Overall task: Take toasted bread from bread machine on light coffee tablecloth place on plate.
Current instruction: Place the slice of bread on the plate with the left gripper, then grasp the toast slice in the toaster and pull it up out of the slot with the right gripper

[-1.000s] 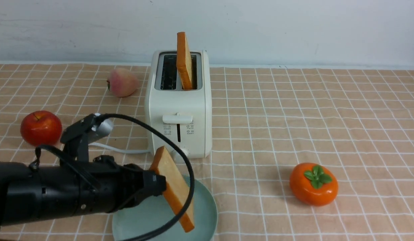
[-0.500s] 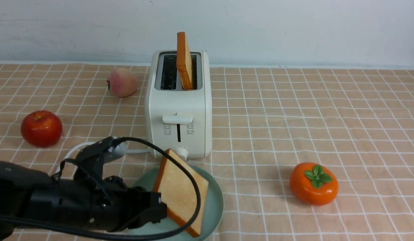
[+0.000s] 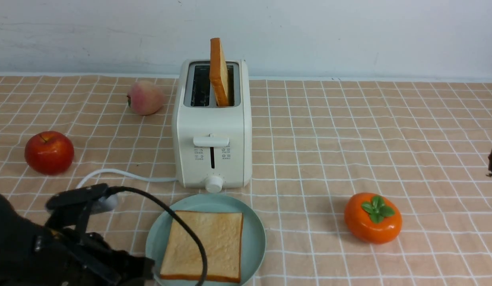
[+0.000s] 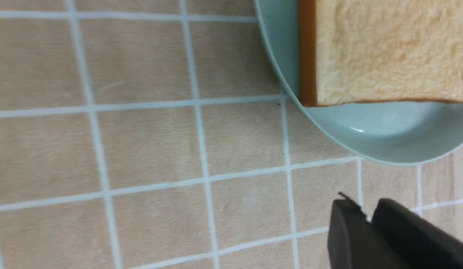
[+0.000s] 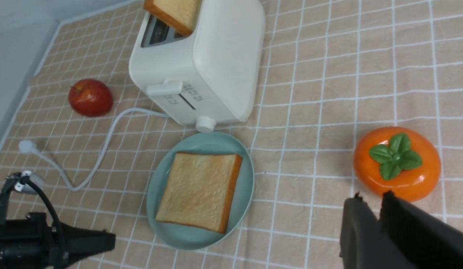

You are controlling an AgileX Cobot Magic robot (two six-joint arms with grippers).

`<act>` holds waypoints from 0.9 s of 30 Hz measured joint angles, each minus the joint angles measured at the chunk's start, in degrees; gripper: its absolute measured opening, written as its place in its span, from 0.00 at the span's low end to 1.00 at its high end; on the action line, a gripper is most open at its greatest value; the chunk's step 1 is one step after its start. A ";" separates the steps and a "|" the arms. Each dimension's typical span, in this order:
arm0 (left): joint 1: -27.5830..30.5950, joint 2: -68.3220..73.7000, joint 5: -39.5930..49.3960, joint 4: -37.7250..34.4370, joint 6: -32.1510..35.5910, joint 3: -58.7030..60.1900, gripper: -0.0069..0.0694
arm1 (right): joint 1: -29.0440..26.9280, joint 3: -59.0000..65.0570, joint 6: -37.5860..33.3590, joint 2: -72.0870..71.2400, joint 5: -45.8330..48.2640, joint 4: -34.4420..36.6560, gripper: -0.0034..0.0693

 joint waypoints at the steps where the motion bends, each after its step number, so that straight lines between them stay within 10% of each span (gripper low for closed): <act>1: 0.00 -2.21 0.24 2.59 -2.47 0.00 0.11 | 0.00 -1.79 0.00 2.02 1.48 -0.20 0.17; 8: 0.00 -21.50 1.66 13.86 -12.97 0.00 0.07 | 5.31 -11.37 0.09 16.07 5.18 -2.98 0.17; 16: 0.00 -41.43 7.83 22.15 -20.45 0.06 0.07 | 25.12 -25.64 12.14 33.38 -3.58 -19.45 0.23; 27: 0.00 -50.81 15.85 25.92 -21.79 0.06 0.07 | 35.03 -58.49 14.62 60.72 -4.90 -33.05 0.78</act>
